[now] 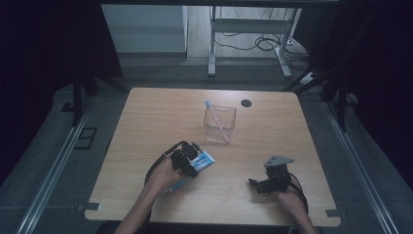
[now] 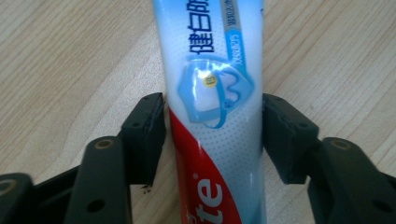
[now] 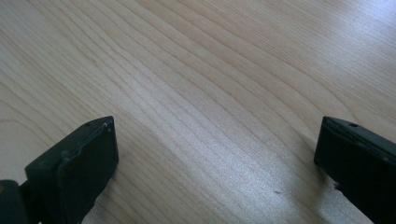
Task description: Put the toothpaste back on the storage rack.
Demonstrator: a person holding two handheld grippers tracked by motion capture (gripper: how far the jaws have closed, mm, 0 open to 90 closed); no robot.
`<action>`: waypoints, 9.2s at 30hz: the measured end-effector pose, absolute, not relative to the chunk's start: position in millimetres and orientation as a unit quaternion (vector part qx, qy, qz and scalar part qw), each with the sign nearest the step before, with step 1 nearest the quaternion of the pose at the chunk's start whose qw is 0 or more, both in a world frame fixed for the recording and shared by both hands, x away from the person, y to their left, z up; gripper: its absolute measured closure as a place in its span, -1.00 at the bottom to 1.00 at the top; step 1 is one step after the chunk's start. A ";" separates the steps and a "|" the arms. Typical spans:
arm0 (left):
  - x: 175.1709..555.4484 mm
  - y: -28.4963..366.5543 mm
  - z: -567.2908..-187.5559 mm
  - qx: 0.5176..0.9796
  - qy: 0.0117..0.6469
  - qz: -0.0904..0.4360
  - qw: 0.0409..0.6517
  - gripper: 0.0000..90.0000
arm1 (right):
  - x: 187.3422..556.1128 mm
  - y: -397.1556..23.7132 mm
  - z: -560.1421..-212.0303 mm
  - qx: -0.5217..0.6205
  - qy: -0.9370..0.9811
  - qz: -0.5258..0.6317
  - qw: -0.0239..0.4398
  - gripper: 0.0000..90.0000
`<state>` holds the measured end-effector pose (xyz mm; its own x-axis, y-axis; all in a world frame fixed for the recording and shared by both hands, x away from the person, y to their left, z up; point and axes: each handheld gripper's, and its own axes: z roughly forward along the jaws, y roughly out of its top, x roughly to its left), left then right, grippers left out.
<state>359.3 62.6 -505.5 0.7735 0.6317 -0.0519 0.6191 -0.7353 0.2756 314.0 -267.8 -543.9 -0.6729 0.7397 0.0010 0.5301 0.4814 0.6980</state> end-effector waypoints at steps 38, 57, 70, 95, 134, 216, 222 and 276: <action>353.9 72.2 -470.9 0.908 0.342 0.022 0.243 0.65 | 314.2 -267.9 -543.8 0.373 0.848 0.345 0.153 -1.00; 359.9 72.7 -442.5 0.895 0.340 0.039 0.286 0.65 | 314.2 -267.9 -543.8 0.373 0.848 0.345 0.152 -1.00; 369.4 69.3 -418.2 0.888 0.336 0.065 0.306 0.65 | 314.2 -267.9 -543.9 0.373 0.848 0.345 0.153 -1.00; 404.3 51.4 -381.1 0.874 0.325 0.102 0.347 0.65 | 314.3 -268.0 -543.9 0.372 0.848 0.344 0.153 -1.00; 469.8 15.0 -361.6 0.841 0.317 0.155 0.411 0.65 | 314.3 -268.0 -543.8 0.373 0.848 0.344 0.153 -1.00; 493.2 -18.9 -446.6 0.846 0.289 0.189 0.408 0.61 | 314.2 -268.0 -543.8 0.373 0.848 0.344 0.153 -1.00; 494.4 -17.9 -445.3 0.851 0.291 0.180 0.399 0.59 | 314.2 -267.9 -543.9 0.373 0.848 0.345 0.153 -1.00; 478.7 1.5 -427.9 0.851 0.311 0.141 0.400 -0.71 | 314.3 -268.1 -543.9 0.372 0.848 0.344 0.154 -1.00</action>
<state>478.7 1.5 -427.9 0.7663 0.6424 -0.0092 0.4172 -0.4868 0.7674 314.3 -268.1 -543.9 -0.6761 0.7368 -0.0044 0.5254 0.4862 0.6983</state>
